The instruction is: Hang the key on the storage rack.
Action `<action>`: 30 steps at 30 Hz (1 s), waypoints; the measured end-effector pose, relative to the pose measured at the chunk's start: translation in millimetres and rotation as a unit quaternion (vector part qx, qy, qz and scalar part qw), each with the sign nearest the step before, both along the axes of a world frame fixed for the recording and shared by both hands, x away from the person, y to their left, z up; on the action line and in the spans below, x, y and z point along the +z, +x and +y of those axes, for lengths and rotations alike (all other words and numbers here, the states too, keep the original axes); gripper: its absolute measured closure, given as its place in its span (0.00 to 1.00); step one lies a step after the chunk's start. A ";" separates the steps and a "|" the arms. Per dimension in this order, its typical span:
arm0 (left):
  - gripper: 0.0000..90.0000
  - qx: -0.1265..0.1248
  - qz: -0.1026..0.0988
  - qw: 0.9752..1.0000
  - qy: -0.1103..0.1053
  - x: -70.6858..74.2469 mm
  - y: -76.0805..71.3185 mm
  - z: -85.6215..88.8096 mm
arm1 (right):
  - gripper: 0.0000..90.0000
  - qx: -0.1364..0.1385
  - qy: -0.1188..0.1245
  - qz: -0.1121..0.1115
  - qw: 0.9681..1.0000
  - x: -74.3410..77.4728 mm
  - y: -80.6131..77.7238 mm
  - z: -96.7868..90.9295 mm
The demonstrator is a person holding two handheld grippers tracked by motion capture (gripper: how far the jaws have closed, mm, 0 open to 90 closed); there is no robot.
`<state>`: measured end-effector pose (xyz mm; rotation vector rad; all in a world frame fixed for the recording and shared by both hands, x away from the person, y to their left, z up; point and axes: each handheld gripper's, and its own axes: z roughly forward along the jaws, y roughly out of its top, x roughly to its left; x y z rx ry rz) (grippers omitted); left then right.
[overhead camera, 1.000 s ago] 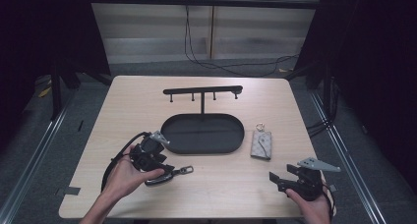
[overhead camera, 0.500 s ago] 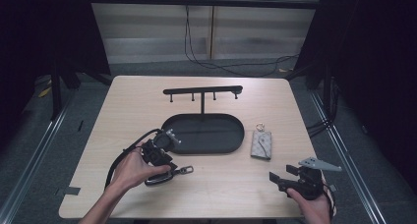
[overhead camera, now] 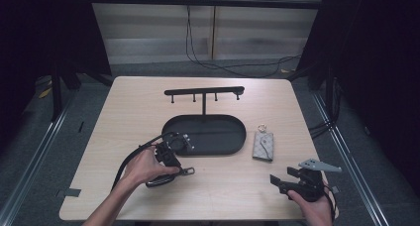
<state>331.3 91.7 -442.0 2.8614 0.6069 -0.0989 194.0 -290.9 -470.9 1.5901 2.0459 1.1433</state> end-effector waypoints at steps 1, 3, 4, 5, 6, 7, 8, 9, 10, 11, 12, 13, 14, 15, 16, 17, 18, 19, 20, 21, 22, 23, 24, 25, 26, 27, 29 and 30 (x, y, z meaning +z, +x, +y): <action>0.77 0.004 0.005 1.000 0.004 -2.0 0.1 -3.1 | 0.22 -0.001 -0.001 0.000 1.000 -0.1 0.1 0.1; 0.77 0.004 0.007 1.000 0.007 -2.5 -0.8 -5.3 | 0.22 -0.001 -0.001 0.000 1.000 0.0 0.0 0.1; 0.77 -0.004 0.010 1.000 0.009 -2.9 -1.6 -10.0 | 0.22 0.001 -0.001 0.000 1.000 -0.1 0.0 0.2; 0.77 -0.004 0.010 1.000 0.009 -2.9 -1.6 -10.0 | 0.22 0.001 -0.001 0.000 1.000 -0.1 0.0 0.2; 0.76 -0.007 0.009 1.000 0.012 -4.1 -0.4 -14.3 | 0.22 0.002 -0.002 0.000 1.000 -0.5 0.4 0.7; 0.76 -0.007 0.009 1.000 0.012 -4.1 -0.4 -14.3 | 0.22 0.002 -0.002 0.000 1.000 -0.5 0.4 0.7; 0.76 0.003 0.013 1.000 0.009 -5.4 0.9 -15.5 | 0.22 0.003 -0.003 0.001 1.000 -0.5 0.5 0.8; 0.77 0.003 0.012 1.000 0.019 -6.8 2.7 -16.9 | 0.22 0.003 -0.003 0.001 1.000 -0.5 0.4 0.8; 0.78 -0.001 0.010 1.000 0.019 -8.7 2.9 -18.5 | 0.22 0.002 -0.003 0.000 1.000 -0.2 -0.2 0.7; 0.78 -0.005 0.019 1.000 0.018 -10.5 2.8 -19.8 | 0.22 0.002 -0.003 0.000 1.000 -0.2 -0.2 0.7; 0.77 -0.008 0.021 1.000 0.021 -11.9 2.6 -21.0 | 0.22 0.001 -0.002 0.000 1.000 -0.1 -0.4 0.0; 0.77 -0.010 0.020 0.999 0.024 -13.2 2.3 -22.0 | 0.22 0.001 -0.002 0.000 1.000 -0.1 -0.4 0.0; 0.76 -0.009 0.023 0.999 0.023 -13.9 2.5 -22.7 | 0.22 0.001 -0.001 0.001 1.000 -0.6 0.3 -0.8; 0.76 -0.007 0.023 0.999 0.022 -14.5 3.0 -22.8 | 0.22 0.001 -0.001 0.001 1.000 -0.6 0.3 -0.8; 0.76 -0.011 0.022 0.999 0.024 -15.6 3.7 -23.3 | 0.22 0.001 -0.001 0.001 1.000 -1.0 0.7 -0.9; 0.74 -0.014 0.022 0.999 0.028 -17.0 4.0 -24.0 | 0.22 0.000 -0.001 0.004 1.000 -0.9 0.7 -0.7; 0.73 -0.011 0.019 0.999 0.034 -18.8 3.8 -24.9 | 0.22 0.001 0.000 0.004 1.000 -1.1 0.9 -0.5; 0.71 -0.015 0.018 0.999 0.040 -20.9 3.7 -26.0 | 0.22 0.002 0.000 0.004 1.000 -1.0 0.8 -0.3; 0.71 -0.026 0.016 0.999 0.043 -22.2 2.7 -28.2 | 0.22 0.002 -0.001 0.003 1.000 -0.9 0.6 -0.2; 0.71 -0.026 0.016 0.999 0.043 -22.2 2.7 -28.2 | 0.22 0.002 -0.001 0.003 1.000 -0.9 0.6 -0.2; 0.71 -0.025 0.014 0.999 0.043 -22.4 1.5 -29.5 | 0.22 0.002 -0.001 0.003 1.000 -0.9 0.6 -0.3; 0.72 -0.029 0.011 0.998 0.047 -22.1 0.9 -30.7 | 0.22 0.002 0.000 0.003 1.000 -1.0 0.7 -0.5; 0.73 -0.031 0.004 0.998 0.051 -22.5 -0.3 -31.8 | 0.22 0.001 0.000 0.003 1.000 -1.2 0.9 -0.5; 0.74 -0.034 -0.001 0.998 0.057 -22.4 -1.0 -33.2 | 0.22 0.001 0.000 0.004 1.000 -1.2 0.9 -0.4; 0.76 -0.038 -0.007 0.997 0.064 -22.4 -2.3 -35.3 | 0.22 0.002 0.000 0.003 1.000 -1.2 0.9 -0.1; 0.77 -0.039 -0.007 0.997 0.067 -22.4 -2.4 -36.0 | 0.22 0.003 0.000 0.004 1.000 -1.2 1.0 -0.1; 0.77 -0.039 -0.006 0.997 0.068 -22.6 -2.3 -36.6 | 0.22 0.004 -0.001 0.004 1.000 -1.3 1.1 -0.1; 0.77 -0.043 -0.004 0.997 0.071 -22.3 -1.4 -37.1 | 0.22 0.004 -0.002 0.004 1.000 -1.4 1.0 0.0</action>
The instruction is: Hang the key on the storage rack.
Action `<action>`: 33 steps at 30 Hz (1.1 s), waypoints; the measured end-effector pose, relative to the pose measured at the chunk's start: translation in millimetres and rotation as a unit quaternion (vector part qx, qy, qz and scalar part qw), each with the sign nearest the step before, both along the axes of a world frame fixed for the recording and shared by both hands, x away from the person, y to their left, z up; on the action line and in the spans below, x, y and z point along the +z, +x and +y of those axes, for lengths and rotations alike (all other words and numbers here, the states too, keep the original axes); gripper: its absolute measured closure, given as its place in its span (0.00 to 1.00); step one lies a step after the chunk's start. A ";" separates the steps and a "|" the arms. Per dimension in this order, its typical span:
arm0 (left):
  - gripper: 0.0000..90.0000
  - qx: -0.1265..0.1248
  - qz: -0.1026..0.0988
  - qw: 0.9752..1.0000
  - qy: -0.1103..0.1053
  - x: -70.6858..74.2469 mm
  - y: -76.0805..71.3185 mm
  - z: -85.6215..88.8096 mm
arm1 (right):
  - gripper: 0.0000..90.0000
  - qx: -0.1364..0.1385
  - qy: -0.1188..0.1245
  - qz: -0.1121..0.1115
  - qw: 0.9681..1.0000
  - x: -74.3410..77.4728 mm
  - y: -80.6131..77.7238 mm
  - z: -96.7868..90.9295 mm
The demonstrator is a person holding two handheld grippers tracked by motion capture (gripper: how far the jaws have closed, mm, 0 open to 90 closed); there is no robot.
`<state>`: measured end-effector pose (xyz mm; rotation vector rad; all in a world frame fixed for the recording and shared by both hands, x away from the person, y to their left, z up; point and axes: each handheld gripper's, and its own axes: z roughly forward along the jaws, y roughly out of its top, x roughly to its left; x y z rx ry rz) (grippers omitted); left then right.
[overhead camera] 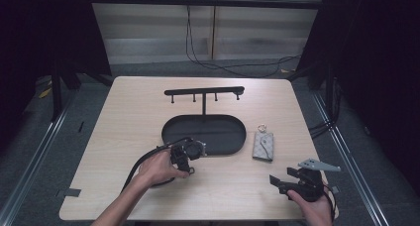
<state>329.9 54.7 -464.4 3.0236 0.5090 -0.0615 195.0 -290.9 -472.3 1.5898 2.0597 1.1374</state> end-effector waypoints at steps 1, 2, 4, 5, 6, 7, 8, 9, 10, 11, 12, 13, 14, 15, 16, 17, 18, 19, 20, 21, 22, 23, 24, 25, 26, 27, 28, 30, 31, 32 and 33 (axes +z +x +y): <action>0.77 0.000 0.000 1.000 0.000 0.0 0.0 0.0 | 0.22 0.000 0.000 0.000 1.000 0.0 0.0 0.0; 0.77 0.000 -0.001 1.000 0.001 -0.2 0.1 -0.4 | 0.23 0.001 -0.001 0.000 1.000 -0.1 -0.1 0.2; 0.77 0.000 0.002 1.000 0.004 -0.2 1.0 -1.7 | 0.23 0.000 -0.001 0.001 1.000 -0.2 -0.1 0.4; 0.77 0.002 0.002 1.000 0.007 -0.4 0.8 -2.6 | 0.23 0.001 -0.002 0.003 1.000 -0.5 0.5 0.6; 0.77 0.008 0.002 1.000 0.011 -0.6 0.7 -4.0 | 0.23 0.002 -0.002 0.004 1.000 -0.7 0.7 0.9; 0.78 0.008 0.002 1.000 0.011 -0.6 0.7 -4.0 | 0.23 0.002 -0.002 0.004 1.000 -0.7 0.7 0.9; 0.78 0.012 0.002 1.000 0.018 -0.4 1.4 -5.7 | 0.23 0.002 -0.003 0.004 1.000 -0.7 0.6 1.1; 0.78 0.012 0.002 1.000 0.018 -0.4 1.4 -5.7 | 0.23 0.002 -0.003 0.004 1.000 -0.7 0.6 1.1; 0.78 0.018 0.008 1.000 0.022 -0.3 2.1 -6.5 | 0.23 0.002 -0.002 0.005 1.000 -0.9 0.8 0.9; 0.79 0.018 0.008 1.000 0.022 -0.3 2.1 -6.5 | 0.23 0.002 -0.002 0.005 1.000 -1.0 0.9 0.9; 0.79 0.019 0.007 1.000 0.022 -0.1 2.5 -6.7 | 0.23 0.002 -0.003 0.006 1.000 -1.1 1.0 0.9; 0.79 0.022 0.007 0.999 0.024 0.0 2.5 -6.8 | 0.23 0.002 -0.003 0.006 1.000 -1.1 1.0 0.9; 0.79 0.026 0.009 0.999 0.020 0.0 3.1 -6.0 | 0.23 0.002 -0.003 0.006 1.000 -1.2 0.9 0.9; 0.79 0.031 0.014 0.999 0.015 -0.1 4.7 -4.6 | 0.23 0.001 -0.002 0.007 1.000 -1.2 0.9 0.8; 0.79 0.031 0.014 0.999 0.015 -0.1 4.7 -4.6 | 0.23 0.001 -0.002 0.007 1.000 -1.2 0.9 0.8; 0.79 0.036 0.018 0.999 0.012 -0.1 5.8 -3.9 | 0.23 0.000 -0.002 0.007 1.000 -1.4 1.1 0.7; 0.79 0.039 0.025 0.999 0.011 0.0 7.7 -3.1 | 0.23 -0.001 -0.003 0.009 1.000 -1.4 1.2 0.7; 0.79 0.041 0.031 0.999 0.008 0.1 9.3 -2.0 | 0.23 0.000 -0.002 0.009 1.000 -1.5 1.4 0.8; 0.79 0.041 0.031 0.999 0.008 0.1 9.3 -2.0 | 0.23 0.000 -0.002 0.009 1.000 -1.5 1.4 0.8; 0.79 0.038 0.028 0.999 0.007 0.8 9.2 -1.9 | 0.23 0.000 -0.003 0.008 1.000 -1.5 1.4 0.8; 0.79 0.038 0.029 0.999 0.005 1.9 9.0 -1.4 | 0.23 0.000 -0.002 0.009 1.000 -1.4 1.2 0.7; 0.79 0.037 0.031 0.999 0.003 3.1 9.3 -0.7 | 0.23 0.000 -0.002 0.009 1.000 -1.4 1.2 0.7; 0.79 0.044 0.028 0.999 -0.003 6.0 9.0 0.6 | 0.23 -0.001 -0.003 0.009 1.000 -1.4 1.2 0.5; 0.79 0.044 0.028 0.999 -0.003 6.0 9.0 0.6 | 0.23 -0.001 -0.003 0.009 1.000 -1.4 1.2 0.5; 0.79 0.042 0.027 0.999 -0.005 7.9 9.7 1.6 | 0.23 0.000 -0.003 0.010 1.000 -1.6 1.6 0.5; 0.79 0.042 0.022 0.999 -0.009 9.5 9.8 2.9 | 0.23 0.000 -0.003 0.010 1.000 -1.6 1.6 0.5; 0.79 0.049 0.024 0.998 -0.012 11.1 9.7 3.7 | 0.23 -0.002 -0.004 0.010 1.000 -1.6 1.4 0.5; 0.79 0.053 0.025 0.998 -0.017 14.4 10.0 6.0 | 0.23 -0.003 -0.004 0.010 1.000 -1.3 1.1 0.5; 0.79 0.054 0.023 0.998 -0.018 15.8 10.0 7.0 | 0.23 -0.003 -0.004 0.011 1.000 -1.4 1.3 0.5; 0.79 0.055 0.023 0.998 -0.020 17.3 10.1 8.0 | 0.23 -0.002 -0.004 0.010 1.000 -1.6 1.4 0.6; 0.79 0.059 0.024 0.998 -0.022 18.4 9.6 8.9 | 0.23 -0.002 -0.004 0.010 1.000 -1.6 1.4 0.6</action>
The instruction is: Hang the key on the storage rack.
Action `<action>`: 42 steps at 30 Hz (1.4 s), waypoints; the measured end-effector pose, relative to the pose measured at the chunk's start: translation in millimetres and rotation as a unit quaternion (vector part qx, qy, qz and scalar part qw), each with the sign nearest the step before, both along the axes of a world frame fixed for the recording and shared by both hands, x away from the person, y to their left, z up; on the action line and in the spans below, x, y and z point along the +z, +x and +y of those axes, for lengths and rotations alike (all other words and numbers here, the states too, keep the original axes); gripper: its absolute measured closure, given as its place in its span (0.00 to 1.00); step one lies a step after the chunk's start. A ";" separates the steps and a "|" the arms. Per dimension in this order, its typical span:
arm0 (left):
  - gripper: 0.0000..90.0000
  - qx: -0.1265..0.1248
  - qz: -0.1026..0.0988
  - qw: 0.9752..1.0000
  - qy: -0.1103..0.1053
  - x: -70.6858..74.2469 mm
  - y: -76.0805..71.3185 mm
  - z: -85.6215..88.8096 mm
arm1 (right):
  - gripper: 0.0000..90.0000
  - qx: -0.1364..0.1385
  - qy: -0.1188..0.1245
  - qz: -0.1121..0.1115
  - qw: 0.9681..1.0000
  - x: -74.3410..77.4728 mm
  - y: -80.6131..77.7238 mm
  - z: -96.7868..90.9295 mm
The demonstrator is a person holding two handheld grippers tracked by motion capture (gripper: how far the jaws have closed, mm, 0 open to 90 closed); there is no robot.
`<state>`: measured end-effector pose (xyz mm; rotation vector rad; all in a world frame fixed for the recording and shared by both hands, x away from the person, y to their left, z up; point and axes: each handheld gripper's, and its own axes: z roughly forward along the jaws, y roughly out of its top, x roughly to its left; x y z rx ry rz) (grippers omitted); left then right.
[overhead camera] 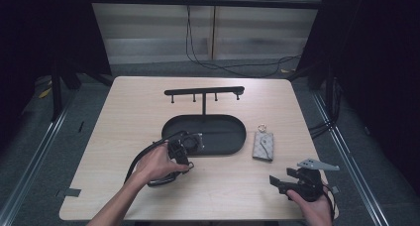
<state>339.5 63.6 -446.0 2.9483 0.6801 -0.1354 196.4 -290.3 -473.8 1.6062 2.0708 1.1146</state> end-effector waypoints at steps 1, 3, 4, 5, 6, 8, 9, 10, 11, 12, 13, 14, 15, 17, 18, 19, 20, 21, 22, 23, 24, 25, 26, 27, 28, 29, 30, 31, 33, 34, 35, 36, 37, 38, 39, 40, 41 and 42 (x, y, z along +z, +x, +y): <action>0.79 -0.002 0.000 1.000 0.000 1.4 0.2 1.1 | 0.23 0.000 0.000 0.000 1.000 0.0 0.0 0.1; 0.79 -0.002 -0.002 1.000 -0.004 4.3 0.8 3.5 | 0.23 0.000 -0.001 0.001 1.000 0.0 0.1 0.0; 0.79 0.003 -0.002 1.000 -0.007 5.8 0.3 4.3 | 0.23 0.000 -0.001 0.001 1.000 0.0 0.1 0.0; 0.79 0.003 0.000 1.000 -0.007 7.1 0.5 5.5 | 0.23 -0.001 -0.001 0.000 1.000 -0.1 0.0 0.0; 0.79 0.009 -0.002 1.000 -0.011 8.3 0.0 6.3 | 0.23 -0.001 -0.002 0.001 1.000 -0.1 0.0 0.0; 0.79 0.007 -0.008 1.000 -0.007 11.8 -0.2 7.4 | 0.23 -0.002 -0.002 0.001 1.000 0.0 0.0 -0.1; 0.79 0.004 -0.006 1.000 -0.004 13.7 -0.3 7.5 | 0.23 -0.002 -0.002 0.001 1.000 -0.1 0.1 -0.1; 0.79 0.003 -0.008 1.000 -0.006 15.0 -0.7 7.5 | 0.23 -0.002 -0.002 0.001 1.000 -0.1 0.0 0.0; 0.79 0.004 -0.011 1.000 -0.004 17.0 -0.7 7.5 | 0.23 -0.001 -0.002 0.001 1.000 0.0 0.0 0.1; 0.79 0.006 -0.015 1.000 -0.004 18.4 -1.0 7.7 | 0.23 -0.001 -0.002 0.000 1.000 0.0 -0.1 0.1; 0.79 0.010 -0.015 1.000 -0.007 20.1 -1.4 8.0 | 0.23 -0.002 -0.002 0.001 1.000 0.1 -0.2 0.1; 0.79 0.015 -0.017 1.000 -0.009 22.7 -1.0 8.8 | 0.23 -0.002 -0.002 0.001 1.000 0.1 -0.3 0.0; 0.79 0.014 -0.019 1.000 -0.010 25.3 -0.2 10.0 | 0.23 -0.002 -0.002 0.001 1.000 0.1 -0.3 -0.2; 0.79 0.016 -0.019 1.000 -0.015 29.4 0.4 12.2 | 0.23 -0.002 -0.002 0.001 1.000 0.1 -0.2 -0.2; 0.79 0.024 -0.022 0.999 -0.018 31.2 0.1 13.1 | 0.23 -0.002 -0.002 0.001 1.000 0.1 -0.2 -0.1; 0.79 0.016 -0.023 0.999 -0.015 33.8 1.0 14.3 | 0.23 -0.002 -0.002 0.001 1.000 0.0 -0.2 0.1; 0.79 0.023 -0.024 0.999 -0.022 35.3 0.2 15.1 | 0.23 -0.002 -0.002 0.001 1.000 -0.1 -0.1 0.0; 0.79 0.022 -0.023 0.999 -0.020 38.0 0.7 16.4 | 0.23 -0.002 -0.002 0.002 1.000 0.0 -0.2 0.0; 0.79 0.027 -0.026 0.999 -0.024 40.1 -0.4 17.1 | 0.23 -0.003 -0.002 0.001 1.000 0.1 -0.2 0.0; 0.79 0.027 -0.031 0.999 -0.031 46.4 -1.3 19.5 | 0.23 -0.003 -0.002 0.001 1.000 0.0 -0.2 -0.2; 0.79 0.027 -0.031 0.999 -0.031 46.4 -1.3 19.5 | 0.23 -0.003 -0.002 0.001 1.000 0.0 -0.2 -0.2; 0.79 0.024 -0.032 0.999 -0.032 49.3 -1.2 21.0 | 0.23 -0.003 -0.002 0.001 1.000 -0.1 -0.1 -0.2; 0.79 0.025 -0.033 0.999 -0.034 52.2 -1.3 21.9 | 0.23 -0.002 -0.001 0.003 1.000 -0.3 0.3 0.0; 0.79 0.030 -0.032 0.998 -0.036 54.6 -1.4 22.9 | 0.23 -0.002 -0.002 0.002 1.000 -0.3 0.2 0.1; 0.79 0.026 -0.028 0.999 -0.035 57.3 -0.3 24.2 | 0.23 -0.002 -0.002 0.002 1.000 -0.3 0.2 0.1; 0.79 0.022 -0.030 0.999 -0.031 60.1 0.1 25.2 | 0.23 -0.002 -0.002 0.001 1.000 -0.1 -0.1 0.1; 0.79 0.030 -0.032 0.998 -0.037 61.4 -0.8 25.4 | 0.23 -0.003 -0.002 0.002 1.000 0.0 -0.2 0.0; 0.79 0.030 -0.033 0.998 -0.037 63.3 -0.5 25.9 | 0.23 -0.002 -0.002 0.002 1.000 -0.1 -0.1 0.0; 0.79 0.034 -0.038 0.998 -0.038 69.6 1.0 28.5 | 0.23 -0.003 -0.002 0.002 1.000 -0.2 0.1 0.1; 0.79 0.034 -0.038 0.998 -0.038 69.6 1.0 28.5 | 0.23 -0.003 -0.002 0.002 1.000 -0.2 0.1 0.1; 0.79 0.035 -0.041 0.998 -0.041 71.8 1.9 29.9 | 0.23 -0.002 -0.002 0.002 1.000 -0.3 0.3 0.0; 0.79 0.034 -0.042 0.998 -0.040 74.2 3.0 31.5 | 0.23 -0.001 -0.001 0.003 1.000 -0.4 0.3 0.0; 0.79 0.035 -0.042 0.998 -0.043 75.9 3.5 32.7 | 0.23 -0.003 -0.001 0.003 1.000 -0.3 0.2 0.0; 0.79 0.039 -0.043 0.997 -0.046 77.3 3.5 33.9 | 0.24 -0.002 -0.001 0.002 1.000 -0.4 0.4 -0.1; 0.79 0.043 -0.043 0.997 -0.049 78.3 3.7 34.9 | 0.24 -0.002 -0.001 0.002 1.000 -0.5 0.5 -0.1; 0.79 0.043 -0.043 0.997 -0.050 79.2 3.8 35.8 | 0.24 -0.002 -0.001 0.003 1.000 -0.3 0.3 0.0; 0.79 0.038 -0.044 0.997 -0.051 80.4 4.6 36.8 | 0.24 -0.002 -0.001 0.003 1.000 -0.3 0.3 0.0; 0.79 0.038 -0.045 0.997 -0.053 81.1 5.2 37.6 | 0.24 -0.002 -0.001 0.003 1.000 -0.3 0.3 0.0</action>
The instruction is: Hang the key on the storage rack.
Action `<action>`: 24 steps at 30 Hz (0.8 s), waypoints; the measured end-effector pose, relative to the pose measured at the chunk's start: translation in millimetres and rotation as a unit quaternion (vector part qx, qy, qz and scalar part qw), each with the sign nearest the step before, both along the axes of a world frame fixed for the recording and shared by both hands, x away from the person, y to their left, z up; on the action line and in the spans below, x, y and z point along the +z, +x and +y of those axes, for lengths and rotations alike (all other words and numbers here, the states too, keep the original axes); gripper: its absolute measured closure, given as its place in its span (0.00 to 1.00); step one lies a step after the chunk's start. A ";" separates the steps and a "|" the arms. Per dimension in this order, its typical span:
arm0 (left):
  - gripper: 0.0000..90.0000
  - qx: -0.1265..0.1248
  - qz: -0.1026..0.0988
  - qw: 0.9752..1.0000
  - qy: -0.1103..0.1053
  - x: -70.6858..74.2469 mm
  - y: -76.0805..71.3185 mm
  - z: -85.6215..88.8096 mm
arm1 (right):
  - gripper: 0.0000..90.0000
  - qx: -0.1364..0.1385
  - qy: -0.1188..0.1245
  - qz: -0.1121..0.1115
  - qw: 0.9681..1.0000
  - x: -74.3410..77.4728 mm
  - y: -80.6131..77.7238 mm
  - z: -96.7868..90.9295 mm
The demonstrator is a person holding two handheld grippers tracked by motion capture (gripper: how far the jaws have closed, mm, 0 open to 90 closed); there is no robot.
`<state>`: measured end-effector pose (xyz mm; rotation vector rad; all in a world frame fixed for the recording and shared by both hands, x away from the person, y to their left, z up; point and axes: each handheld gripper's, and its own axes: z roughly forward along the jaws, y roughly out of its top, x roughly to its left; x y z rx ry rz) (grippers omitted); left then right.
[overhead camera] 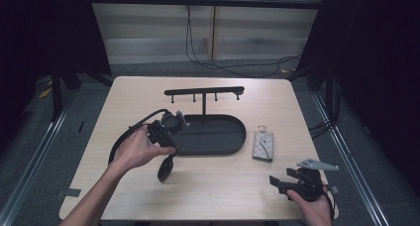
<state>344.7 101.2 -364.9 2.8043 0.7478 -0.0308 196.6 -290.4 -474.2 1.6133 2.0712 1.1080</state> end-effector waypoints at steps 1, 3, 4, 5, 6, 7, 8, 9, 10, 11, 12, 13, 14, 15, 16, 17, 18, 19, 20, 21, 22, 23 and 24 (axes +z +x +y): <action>0.79 0.003 0.001 1.000 -0.003 0.9 0.0 0.5 | 0.24 0.000 0.000 0.000 1.000 0.0 0.0 0.0; 0.79 0.004 0.000 1.000 -0.004 2.9 1.0 1.6 | 0.24 -0.001 0.000 0.000 1.000 0.0 0.0 -0.1; 0.79 0.007 0.001 1.000 -0.003 4.3 1.8 2.3 | 0.24 -0.001 0.000 0.001 1.000 0.0 0.0 -0.1; 0.79 0.013 -0.001 1.000 -0.006 5.1 2.1 2.7 | 0.24 -0.001 0.000 0.000 1.000 0.0 0.1 -0.1; 0.79 0.012 0.000 1.000 -0.004 6.6 2.8 3.5 | 0.24 0.000 0.001 0.000 1.000 -0.1 0.2 -0.2; 0.79 0.012 0.000 1.000 -0.007 7.6 3.3 4.0 | 0.24 0.000 0.001 0.001 1.000 -0.2 0.4 -0.3; 0.79 0.011 -0.003 1.000 -0.006 8.6 3.6 4.4 | 0.24 -0.001 0.001 0.001 1.000 -0.2 0.3 -0.2; 0.79 0.014 -0.003 1.000 -0.007 9.3 3.4 4.7 | 0.24 -0.001 0.001 0.001 1.000 -0.2 0.3 -0.2; 0.79 0.016 -0.004 1.000 -0.009 9.9 3.5 4.9 | 0.24 0.000 0.001 0.000 1.000 -0.2 0.3 -0.2; 0.79 0.015 -0.003 1.000 -0.009 10.8 3.9 5.5 | 0.24 0.000 0.001 0.000 1.000 -0.2 0.3 -0.3; 0.79 0.016 -0.003 1.000 -0.009 11.3 4.1 5.8 | 0.24 0.000 0.001 0.000 1.000 -0.3 0.3 -0.3; 0.79 0.016 -0.005 1.000 -0.010 12.4 4.2 6.3 | 0.24 0.000 0.001 0.001 1.000 -0.2 0.3 -0.3; 0.79 0.019 -0.007 1.000 -0.013 13.0 4.4 6.8 | 0.24 0.000 0.001 0.001 1.000 -0.2 0.3 -0.3; 0.79 0.017 -0.005 1.000 -0.012 14.0 5.0 7.5 | 0.24 0.000 0.001 0.000 1.000 -0.2 0.3 -0.2; 0.79 0.020 -0.008 1.000 -0.014 14.8 5.0 7.9 | 0.24 0.000 0.001 0.000 1.000 -0.2 0.3 -0.2; 0.79 0.020 -0.008 1.000 -0.014 15.7 5.3 8.6 | 0.24 -0.001 0.001 0.001 1.000 -0.2 0.2 -0.2; 0.79 0.021 -0.009 1.000 -0.015 16.3 5.5 8.9 | 0.24 -0.001 0.001 0.001 1.000 -0.2 0.3 -0.3; 0.79 0.022 -0.009 1.000 -0.014 17.2 5.8 9.3 | 0.24 -0.001 0.001 0.001 1.000 -0.2 0.3 -0.3; 0.79 0.025 -0.012 1.000 -0.016 17.7 6.1 9.5 | 0.24 -0.001 0.001 0.001 1.000 -0.3 0.4 -0.3; 0.79 0.026 -0.010 0.999 -0.017 18.5 6.6 10.1 | 0.24 0.000 0.001 0.001 1.000 -0.2 0.4 -0.2; 0.79 0.025 -0.010 0.999 -0.018 19.2 7.4 10.7 | 0.24 0.000 0.001 0.001 1.000 -0.2 0.4 -0.2; 0.79 0.029 -0.011 0.999 -0.017 19.9 7.7 10.9 | 0.24 -0.001 0.001 0.001 1.000 -0.2 0.2 -0.2; 0.79 0.029 -0.012 0.999 -0.015 20.8 8.3 11.2 | 0.24 -0.001 0.001 0.001 1.000 -0.2 0.3 -0.3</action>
